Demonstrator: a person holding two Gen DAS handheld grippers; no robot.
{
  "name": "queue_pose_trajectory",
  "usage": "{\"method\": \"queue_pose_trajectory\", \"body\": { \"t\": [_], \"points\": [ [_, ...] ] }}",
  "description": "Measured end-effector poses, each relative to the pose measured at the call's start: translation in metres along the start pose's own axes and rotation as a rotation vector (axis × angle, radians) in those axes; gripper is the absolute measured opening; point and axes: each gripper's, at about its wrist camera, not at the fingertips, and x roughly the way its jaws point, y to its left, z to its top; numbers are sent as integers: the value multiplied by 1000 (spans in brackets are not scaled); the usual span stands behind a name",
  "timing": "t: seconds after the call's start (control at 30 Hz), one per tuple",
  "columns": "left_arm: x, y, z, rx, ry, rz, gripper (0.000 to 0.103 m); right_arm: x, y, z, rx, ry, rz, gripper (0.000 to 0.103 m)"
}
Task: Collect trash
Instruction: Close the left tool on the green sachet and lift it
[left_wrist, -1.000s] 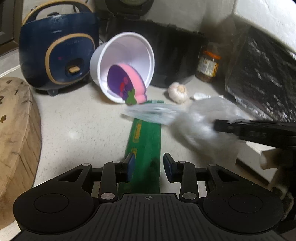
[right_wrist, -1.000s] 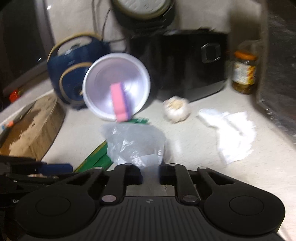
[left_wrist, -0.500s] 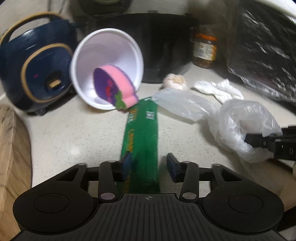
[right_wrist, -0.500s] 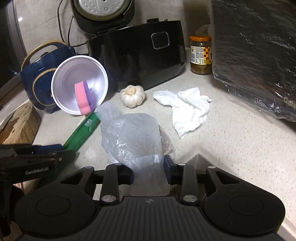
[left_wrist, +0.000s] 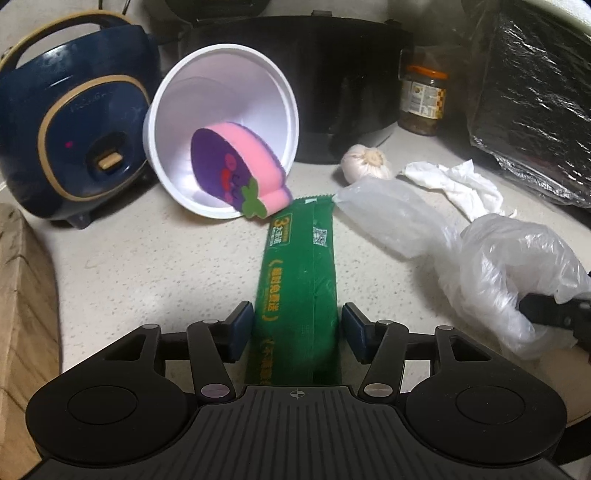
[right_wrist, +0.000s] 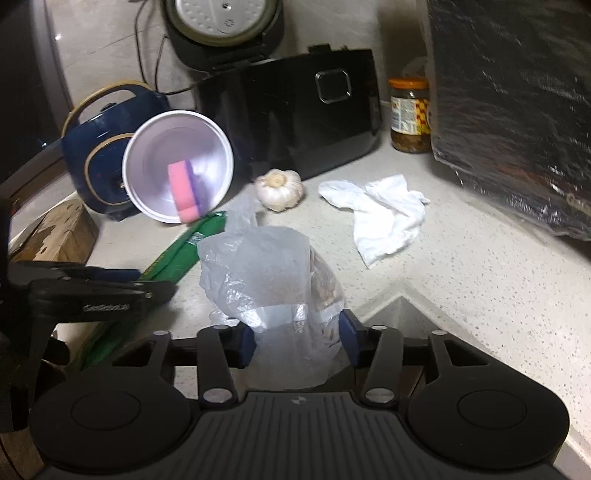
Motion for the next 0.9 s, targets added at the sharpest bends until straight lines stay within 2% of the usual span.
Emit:
{"method": "queue_pose_trajectory", "body": {
  "t": [0.1,0.17,0.27,0.33,0.5,0.9],
  "points": [
    [-4,-7,-3,9,10,-7,58,-4,9,-1,-57,-24,-31,49],
    [-5,-11,-5,21,3,-13,56,-8,12,-2,-80,-60,-51,53],
    [-6,-10,-6,0,-3,-13,43,-15,14,-2,-103,-112,-80,60],
    [-7,-7,-6,-34,-2,-19,40,-20,16,-2,-116,-142,-101,63],
    [-12,-4,-10,-66,-17,-34,39,-27,21,3,-143,-183,-111,65],
    [-59,-5,-12,-141,-95,-154,39,-9,18,19,-198,-136,-72,65]
  ]
}}
